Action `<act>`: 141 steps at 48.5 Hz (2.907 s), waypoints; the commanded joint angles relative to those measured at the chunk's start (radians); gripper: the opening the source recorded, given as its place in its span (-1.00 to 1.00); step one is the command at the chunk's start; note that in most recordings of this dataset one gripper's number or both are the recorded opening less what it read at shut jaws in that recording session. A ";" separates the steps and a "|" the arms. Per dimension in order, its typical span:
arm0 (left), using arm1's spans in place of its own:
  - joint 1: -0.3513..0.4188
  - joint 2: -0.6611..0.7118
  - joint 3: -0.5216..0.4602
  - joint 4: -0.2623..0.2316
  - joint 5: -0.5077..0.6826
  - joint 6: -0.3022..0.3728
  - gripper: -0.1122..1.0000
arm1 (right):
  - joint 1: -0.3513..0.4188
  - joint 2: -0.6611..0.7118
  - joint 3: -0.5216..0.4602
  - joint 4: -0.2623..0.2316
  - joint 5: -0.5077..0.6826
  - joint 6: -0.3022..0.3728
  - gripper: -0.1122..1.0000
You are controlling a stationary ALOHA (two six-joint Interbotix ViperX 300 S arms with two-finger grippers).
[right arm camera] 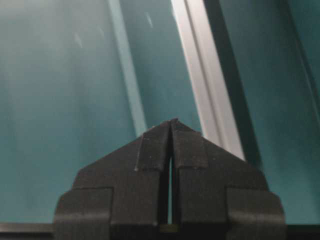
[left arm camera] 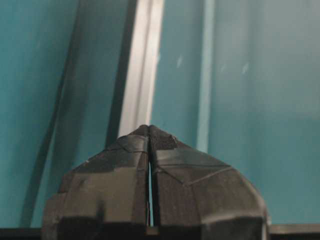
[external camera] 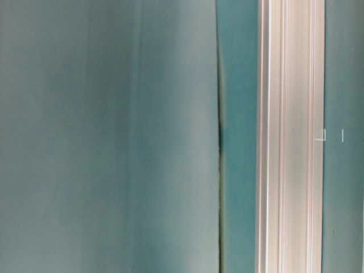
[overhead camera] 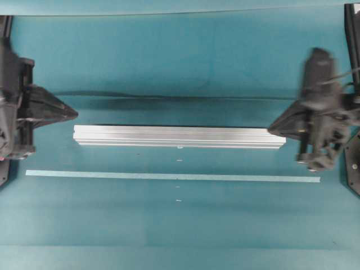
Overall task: Lift the metal rail with both hands and move it towards you.
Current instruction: 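Move both grippers inward toward the two ends of the silver rail, then lower both grippers over the rail ends and close them on it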
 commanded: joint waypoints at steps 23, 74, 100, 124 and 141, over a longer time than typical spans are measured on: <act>0.021 0.270 -0.140 0.009 0.181 0.155 -0.87 | -0.069 0.310 -0.249 -0.048 0.328 -0.213 -0.80; 0.029 0.377 -0.135 0.009 0.126 0.161 0.91 | -0.109 0.373 -0.189 -0.058 0.183 -0.207 1.00; 0.046 0.505 -0.120 0.009 0.034 0.155 0.91 | -0.095 0.425 -0.106 -0.054 0.052 -0.221 1.00; 0.051 0.612 -0.069 0.009 -0.115 0.147 0.91 | -0.087 0.499 -0.040 -0.048 -0.071 -0.224 1.00; 0.058 0.704 -0.063 0.009 -0.212 0.150 0.91 | -0.083 0.566 0.014 -0.043 -0.178 -0.224 1.00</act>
